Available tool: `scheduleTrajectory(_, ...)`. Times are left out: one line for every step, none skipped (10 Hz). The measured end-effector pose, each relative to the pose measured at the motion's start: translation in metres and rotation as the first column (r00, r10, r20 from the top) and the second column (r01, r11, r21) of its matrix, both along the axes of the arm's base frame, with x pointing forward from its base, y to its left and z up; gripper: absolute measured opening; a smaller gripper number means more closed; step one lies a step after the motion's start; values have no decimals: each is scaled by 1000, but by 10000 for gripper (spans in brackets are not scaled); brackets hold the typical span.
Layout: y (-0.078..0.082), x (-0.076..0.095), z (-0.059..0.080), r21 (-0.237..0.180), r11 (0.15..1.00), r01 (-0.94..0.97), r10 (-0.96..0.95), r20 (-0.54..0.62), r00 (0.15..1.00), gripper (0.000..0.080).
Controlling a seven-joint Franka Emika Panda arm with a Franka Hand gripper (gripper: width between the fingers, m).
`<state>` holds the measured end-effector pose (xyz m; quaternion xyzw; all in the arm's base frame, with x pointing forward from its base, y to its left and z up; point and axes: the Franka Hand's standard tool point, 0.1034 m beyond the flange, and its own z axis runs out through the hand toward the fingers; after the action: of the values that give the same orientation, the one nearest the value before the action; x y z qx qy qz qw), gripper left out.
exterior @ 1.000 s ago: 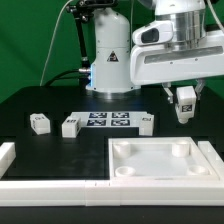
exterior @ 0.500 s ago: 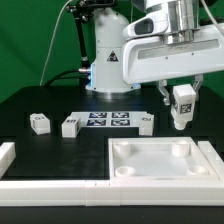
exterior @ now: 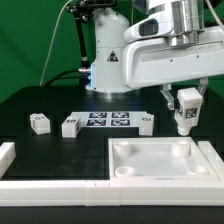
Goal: Assemble one leg
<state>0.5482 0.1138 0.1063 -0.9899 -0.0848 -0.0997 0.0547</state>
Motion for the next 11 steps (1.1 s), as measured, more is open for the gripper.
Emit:
scheduleTrajectory(0,0,0,0,1000,0,0,0,1000,290)
scheduleTrajectory(0,1,-1,0,1000,0,0,-2,1000,290)
scheduleTrajectory(2,16,1,6,1000,1,-1,-3,1000,290)
scheduleTrajectory(2,30,3,10,1000,-2,2,11,1000,290)
scheduleTrajectory(2,40,2,10,1000,-7,7,21,1000,290)
scheduleTrajectory(3,50,0,12,1000,-14,14,32,999,290)
scheduleTrajectory(2,58,-3,8,999,-37,37,49,998,290)
scheduleTrajectory(-1,65,-6,2,998,-57,56,76,996,290)
scheduleTrajectory(-2,69,-9,-2,998,-63,63,107,992,290)
scheduleTrajectory(-1,69,-9,-1,998,-64,63,104,993,290)
scheduleTrajectory(-1,69,-10,-1,998,-63,63,106,992,290)
